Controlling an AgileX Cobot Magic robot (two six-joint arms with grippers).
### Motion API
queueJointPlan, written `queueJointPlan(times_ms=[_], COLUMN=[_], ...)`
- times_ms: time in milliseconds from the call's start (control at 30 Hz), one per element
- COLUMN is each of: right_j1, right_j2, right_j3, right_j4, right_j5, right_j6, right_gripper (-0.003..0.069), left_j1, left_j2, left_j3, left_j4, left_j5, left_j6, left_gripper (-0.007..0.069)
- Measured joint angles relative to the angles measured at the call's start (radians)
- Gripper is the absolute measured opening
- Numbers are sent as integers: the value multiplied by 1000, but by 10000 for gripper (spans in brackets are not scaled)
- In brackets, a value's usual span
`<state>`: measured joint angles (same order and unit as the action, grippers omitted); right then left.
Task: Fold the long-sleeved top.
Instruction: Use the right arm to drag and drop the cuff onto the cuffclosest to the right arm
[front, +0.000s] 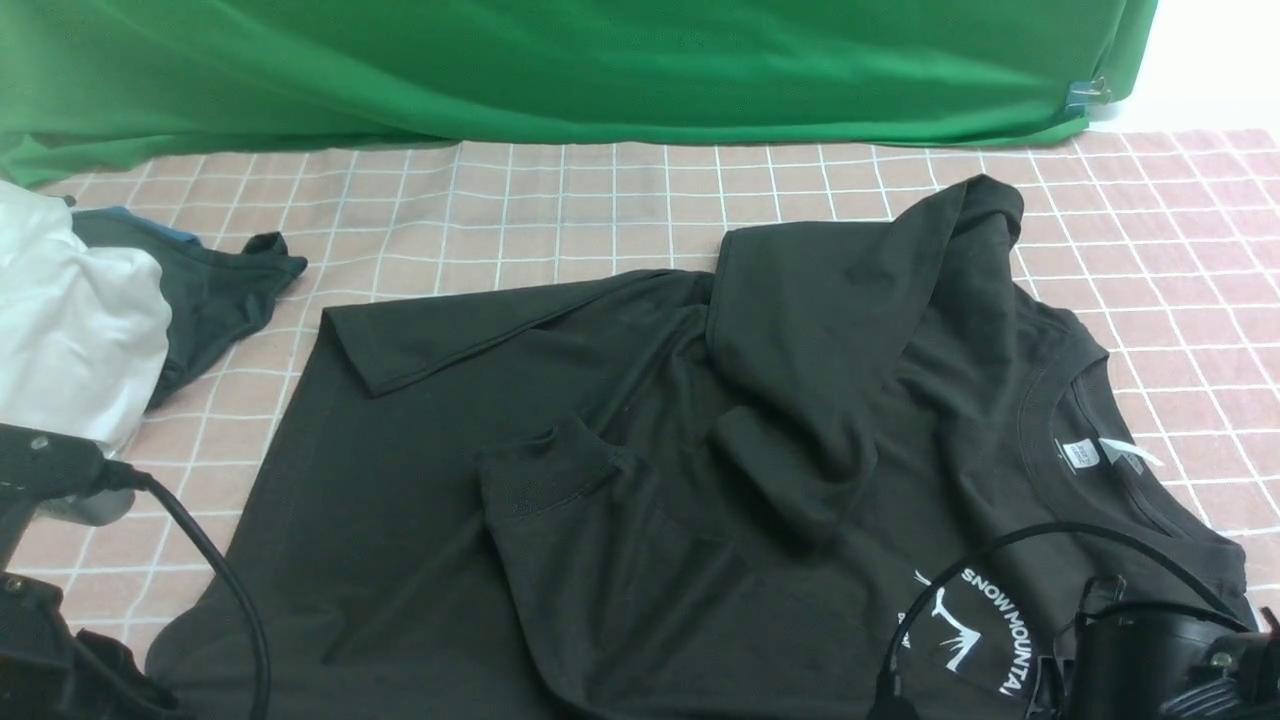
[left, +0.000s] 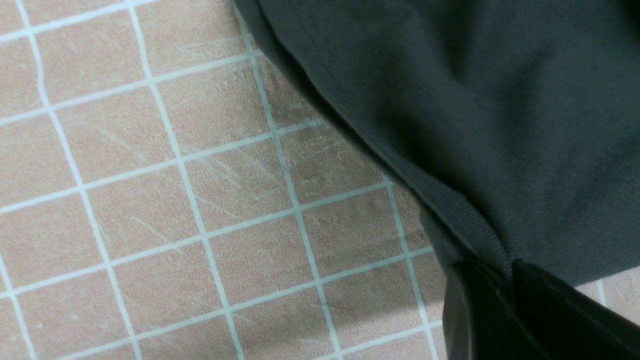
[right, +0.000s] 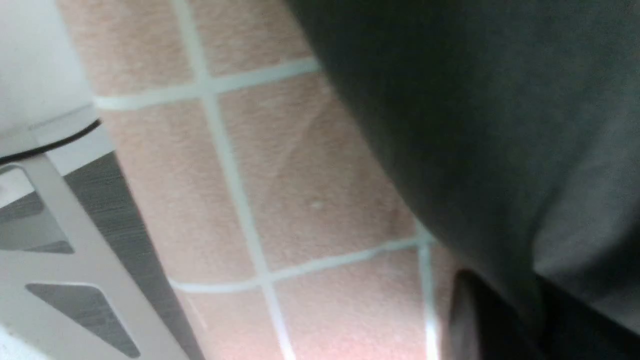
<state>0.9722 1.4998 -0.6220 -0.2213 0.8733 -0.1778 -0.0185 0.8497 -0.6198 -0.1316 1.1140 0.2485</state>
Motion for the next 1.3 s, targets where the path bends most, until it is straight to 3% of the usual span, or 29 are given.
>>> queueJointPlan(times_ms=[200, 367, 567, 667, 700, 833, 933, 1000, 1133, 1200, 1300], right_j1=[0, 0, 0, 0, 0, 0, 0, 0, -26, -65, -200], right_j2=[-89, -174, -191, -191, -191, -197, -209, -225, -233, -219, -146], right_j3=[-21, -15, 45, 62, 63, 58, 30, -15, -149, -195, -316], right_j4=[62, 246, 313, 318, 318, 317, 311, 284, 177, 166, 169], right_j5=[177, 296, 265, 234, 228, 220, 235, 242, 201, 164, 26], right_j6=[4, -35, -54, -52, -47, -34, -12, 39, 178, 194, 209], right_gripper=[50, 50, 53, 114, 165, 512, 610, 599, 469, 444, 432], left_j1=[0, 0, 0, 0, 0, 0, 0, 0, 0, 0, 0], left_j2=[-1, -27, -77, -94, -97, -98, -98, -98, -98, -98, -98], left_j3=[0, 0, 0, 0, 0, 0, 0, 0, 0, 0, 0], left_j4=[-2, -3, -3, 5, 11, 17, 18, 23, 27, 27, 27], left_j5=[59, 102, 105, 105, 106, 108, 108, 108, 108, 108, 108], left_j6=[0, 0, 0, 0, 0, -2, 0, 0, 0, 0, 0], left_gripper=[50, 50, 50, 50, 50, 50, 50, 50, 50, 50, 50])
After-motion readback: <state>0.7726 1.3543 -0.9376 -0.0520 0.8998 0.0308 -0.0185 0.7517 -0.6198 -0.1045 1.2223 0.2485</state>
